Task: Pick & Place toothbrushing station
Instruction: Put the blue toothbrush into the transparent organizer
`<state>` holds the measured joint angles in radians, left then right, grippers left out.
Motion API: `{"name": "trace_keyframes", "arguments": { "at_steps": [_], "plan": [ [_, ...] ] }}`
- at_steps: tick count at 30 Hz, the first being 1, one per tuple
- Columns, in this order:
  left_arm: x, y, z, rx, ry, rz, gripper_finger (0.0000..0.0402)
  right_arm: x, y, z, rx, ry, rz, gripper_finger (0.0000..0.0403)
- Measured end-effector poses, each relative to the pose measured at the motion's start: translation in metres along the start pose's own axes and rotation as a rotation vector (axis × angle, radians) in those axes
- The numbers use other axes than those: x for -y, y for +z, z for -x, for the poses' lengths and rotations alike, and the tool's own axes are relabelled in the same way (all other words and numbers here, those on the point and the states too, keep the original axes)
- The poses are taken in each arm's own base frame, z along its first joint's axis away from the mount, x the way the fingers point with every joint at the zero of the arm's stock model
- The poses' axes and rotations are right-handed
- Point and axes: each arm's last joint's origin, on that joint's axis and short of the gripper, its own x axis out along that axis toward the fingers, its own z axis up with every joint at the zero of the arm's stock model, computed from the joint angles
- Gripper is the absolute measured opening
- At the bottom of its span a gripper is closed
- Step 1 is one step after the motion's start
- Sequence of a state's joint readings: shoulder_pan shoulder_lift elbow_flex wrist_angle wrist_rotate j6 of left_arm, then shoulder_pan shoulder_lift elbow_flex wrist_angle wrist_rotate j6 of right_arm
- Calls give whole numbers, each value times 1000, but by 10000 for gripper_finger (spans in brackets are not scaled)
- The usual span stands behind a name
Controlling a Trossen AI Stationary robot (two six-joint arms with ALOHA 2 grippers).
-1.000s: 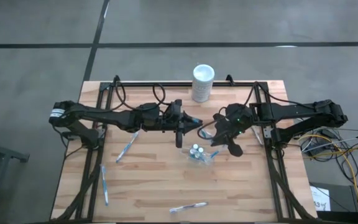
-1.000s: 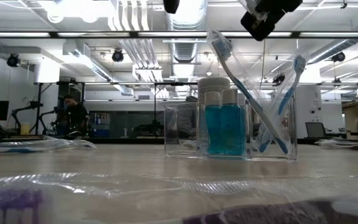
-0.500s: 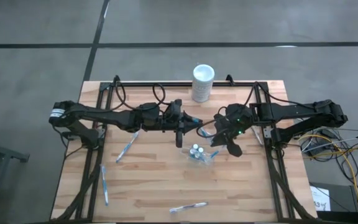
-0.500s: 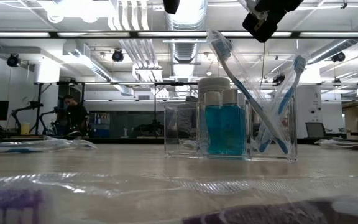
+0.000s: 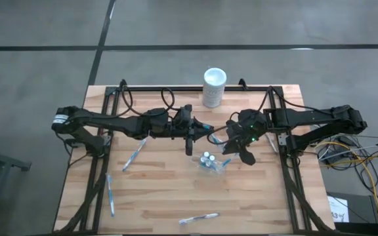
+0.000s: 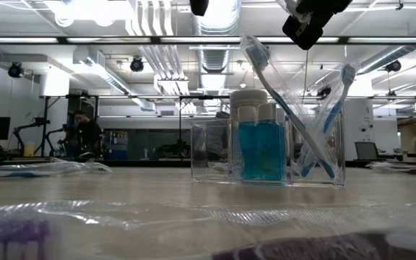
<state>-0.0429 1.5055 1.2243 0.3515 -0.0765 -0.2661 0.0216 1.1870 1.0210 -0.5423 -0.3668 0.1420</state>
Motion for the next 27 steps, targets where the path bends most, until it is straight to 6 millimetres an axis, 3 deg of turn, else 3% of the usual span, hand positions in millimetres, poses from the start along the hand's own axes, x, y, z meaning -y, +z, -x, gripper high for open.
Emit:
{"name": "trace_keyframes", "arguments": {
  "at_steps": [12,27],
  "plan": [
    [-1,0,0,2,6,-3,30,2,0,0,13,-73,-90,31],
    [-2,0,0,2,7,-9,27,3,0,0,18,-108,-64,86]
  ]
}}
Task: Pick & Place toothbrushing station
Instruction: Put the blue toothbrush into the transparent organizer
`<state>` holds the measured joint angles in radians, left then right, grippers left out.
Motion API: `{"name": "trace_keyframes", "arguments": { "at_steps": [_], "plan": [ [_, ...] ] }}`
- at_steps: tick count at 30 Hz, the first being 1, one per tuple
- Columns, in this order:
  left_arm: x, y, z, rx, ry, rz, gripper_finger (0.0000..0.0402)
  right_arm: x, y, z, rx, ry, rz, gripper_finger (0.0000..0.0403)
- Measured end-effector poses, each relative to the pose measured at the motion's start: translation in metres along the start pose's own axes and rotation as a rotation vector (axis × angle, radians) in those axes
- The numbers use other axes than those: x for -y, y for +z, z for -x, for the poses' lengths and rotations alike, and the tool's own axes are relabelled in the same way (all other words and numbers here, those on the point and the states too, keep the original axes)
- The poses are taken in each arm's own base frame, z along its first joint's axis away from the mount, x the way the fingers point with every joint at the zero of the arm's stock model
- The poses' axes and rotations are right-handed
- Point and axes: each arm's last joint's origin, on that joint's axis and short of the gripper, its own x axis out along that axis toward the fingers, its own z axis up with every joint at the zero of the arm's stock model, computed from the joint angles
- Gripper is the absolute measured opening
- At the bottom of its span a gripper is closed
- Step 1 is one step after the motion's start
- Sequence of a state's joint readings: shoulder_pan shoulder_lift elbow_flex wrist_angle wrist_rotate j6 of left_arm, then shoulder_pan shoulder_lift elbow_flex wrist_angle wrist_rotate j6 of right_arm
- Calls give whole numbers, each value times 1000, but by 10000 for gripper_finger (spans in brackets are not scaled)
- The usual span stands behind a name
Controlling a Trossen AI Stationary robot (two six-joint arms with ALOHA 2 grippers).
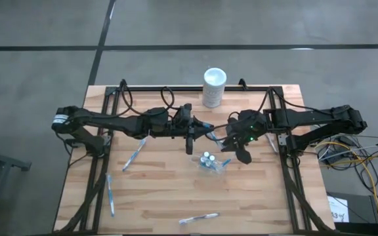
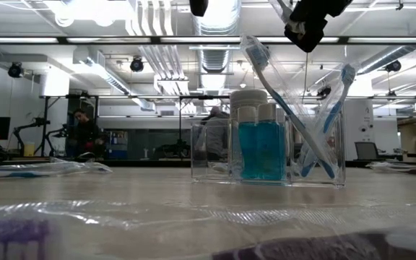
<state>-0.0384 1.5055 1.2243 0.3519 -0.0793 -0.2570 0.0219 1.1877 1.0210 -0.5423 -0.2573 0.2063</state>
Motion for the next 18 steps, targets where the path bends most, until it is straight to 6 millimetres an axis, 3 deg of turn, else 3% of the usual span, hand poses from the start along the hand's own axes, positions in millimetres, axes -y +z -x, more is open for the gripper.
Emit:
{"name": "trace_keyframes", "arguments": {
  "at_steps": [18],
  "plan": [
    [-2,0,0,2,13,-1,27,2,0,0,17,-69,-49,121]
  ]
}}
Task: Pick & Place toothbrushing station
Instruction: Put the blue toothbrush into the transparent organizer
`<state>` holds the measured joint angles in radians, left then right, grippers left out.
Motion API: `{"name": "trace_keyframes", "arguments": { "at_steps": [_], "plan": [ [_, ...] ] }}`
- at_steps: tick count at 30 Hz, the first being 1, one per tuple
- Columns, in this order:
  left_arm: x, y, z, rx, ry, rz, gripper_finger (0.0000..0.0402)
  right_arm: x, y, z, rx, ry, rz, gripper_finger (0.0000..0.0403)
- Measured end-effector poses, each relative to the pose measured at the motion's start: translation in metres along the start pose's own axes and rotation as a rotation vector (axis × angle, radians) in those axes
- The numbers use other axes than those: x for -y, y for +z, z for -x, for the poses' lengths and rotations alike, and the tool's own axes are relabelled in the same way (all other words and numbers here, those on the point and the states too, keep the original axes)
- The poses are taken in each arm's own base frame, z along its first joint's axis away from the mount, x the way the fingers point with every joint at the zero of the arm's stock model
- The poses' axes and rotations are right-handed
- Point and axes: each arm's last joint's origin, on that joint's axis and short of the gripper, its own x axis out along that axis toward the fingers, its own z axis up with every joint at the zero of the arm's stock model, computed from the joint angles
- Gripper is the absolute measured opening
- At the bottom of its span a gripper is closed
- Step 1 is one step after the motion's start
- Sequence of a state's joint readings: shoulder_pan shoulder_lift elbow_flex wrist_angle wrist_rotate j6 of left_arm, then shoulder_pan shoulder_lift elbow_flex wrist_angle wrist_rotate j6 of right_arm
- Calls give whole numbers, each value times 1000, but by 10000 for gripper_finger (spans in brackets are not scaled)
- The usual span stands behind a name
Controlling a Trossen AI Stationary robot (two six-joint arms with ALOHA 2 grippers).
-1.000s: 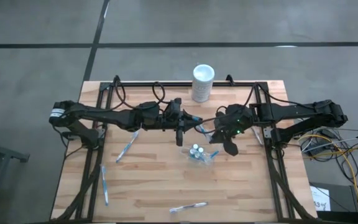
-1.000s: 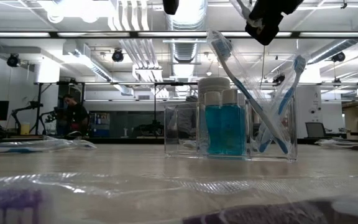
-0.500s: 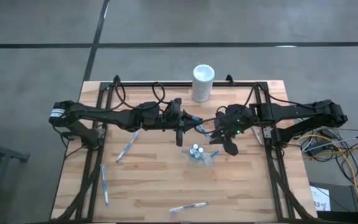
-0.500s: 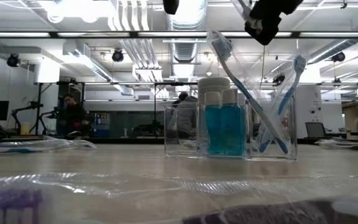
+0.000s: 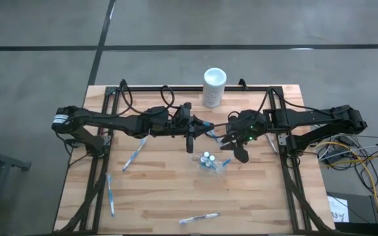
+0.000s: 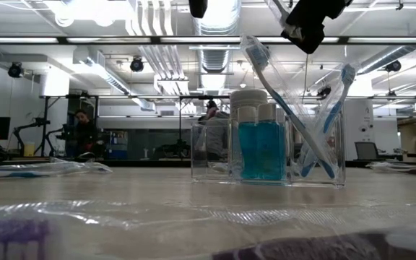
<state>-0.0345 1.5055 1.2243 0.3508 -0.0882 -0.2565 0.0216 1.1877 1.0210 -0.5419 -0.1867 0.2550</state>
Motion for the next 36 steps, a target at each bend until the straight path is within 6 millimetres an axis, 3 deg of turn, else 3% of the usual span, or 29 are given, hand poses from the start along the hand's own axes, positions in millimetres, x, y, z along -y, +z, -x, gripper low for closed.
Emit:
{"name": "trace_keyframes", "arguments": {
  "at_steps": [15,36],
  "plan": [
    [0,0,0,0,-1,4,34,0,0,0,-1,2,-23,168],
    [0,0,0,0,-1,15,38,0,0,0,-1,4,2,132]
  ]
}}
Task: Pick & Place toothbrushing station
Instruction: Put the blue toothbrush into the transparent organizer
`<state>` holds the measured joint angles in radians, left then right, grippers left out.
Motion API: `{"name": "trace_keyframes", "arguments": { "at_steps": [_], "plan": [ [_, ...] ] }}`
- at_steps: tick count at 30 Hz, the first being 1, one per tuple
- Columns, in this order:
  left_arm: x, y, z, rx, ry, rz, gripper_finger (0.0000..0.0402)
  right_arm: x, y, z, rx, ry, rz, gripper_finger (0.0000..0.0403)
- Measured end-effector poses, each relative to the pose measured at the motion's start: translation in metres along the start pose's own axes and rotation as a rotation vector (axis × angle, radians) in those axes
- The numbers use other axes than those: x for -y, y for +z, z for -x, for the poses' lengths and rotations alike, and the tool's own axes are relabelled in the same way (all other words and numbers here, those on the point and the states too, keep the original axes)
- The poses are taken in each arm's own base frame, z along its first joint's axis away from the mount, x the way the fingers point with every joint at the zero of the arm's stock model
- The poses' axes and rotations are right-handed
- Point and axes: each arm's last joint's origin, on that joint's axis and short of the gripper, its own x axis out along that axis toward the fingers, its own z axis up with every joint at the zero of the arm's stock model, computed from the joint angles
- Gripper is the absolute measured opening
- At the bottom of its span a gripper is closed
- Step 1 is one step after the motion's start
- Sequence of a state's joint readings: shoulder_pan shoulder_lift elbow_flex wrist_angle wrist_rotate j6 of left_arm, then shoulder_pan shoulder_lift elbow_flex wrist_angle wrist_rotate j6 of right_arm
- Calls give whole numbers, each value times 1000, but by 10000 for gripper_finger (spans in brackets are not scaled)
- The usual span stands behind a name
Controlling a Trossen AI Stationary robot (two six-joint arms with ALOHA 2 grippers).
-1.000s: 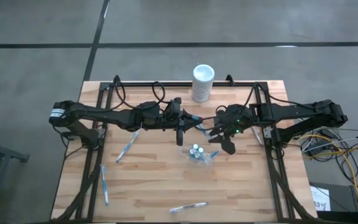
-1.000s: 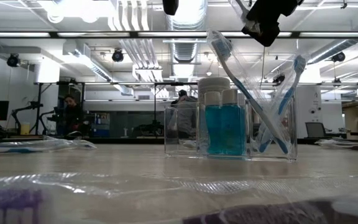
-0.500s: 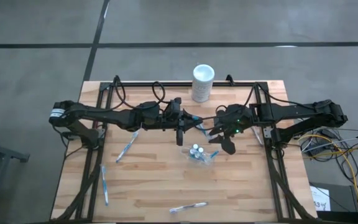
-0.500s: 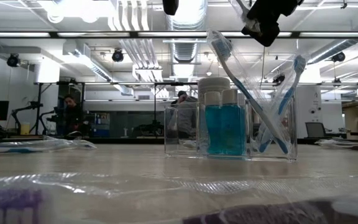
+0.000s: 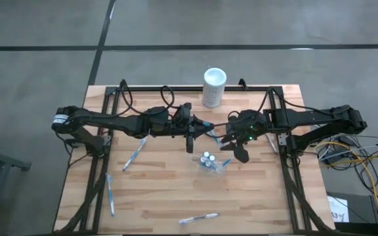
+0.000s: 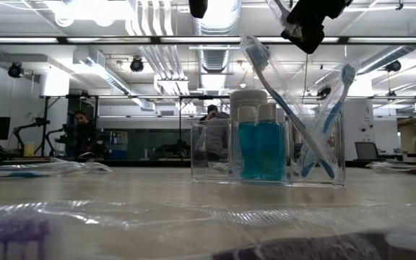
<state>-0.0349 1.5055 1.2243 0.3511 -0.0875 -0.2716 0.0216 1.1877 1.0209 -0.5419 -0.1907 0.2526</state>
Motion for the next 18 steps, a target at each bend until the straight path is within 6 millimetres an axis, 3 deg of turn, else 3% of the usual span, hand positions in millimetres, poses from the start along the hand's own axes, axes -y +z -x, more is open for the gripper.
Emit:
{"name": "trace_keyframes", "arguments": {
  "at_steps": [18],
  "plan": [
    [0,0,0,0,0,44,35,-2,-1,0,-14,50,-26,132]
  ]
}}
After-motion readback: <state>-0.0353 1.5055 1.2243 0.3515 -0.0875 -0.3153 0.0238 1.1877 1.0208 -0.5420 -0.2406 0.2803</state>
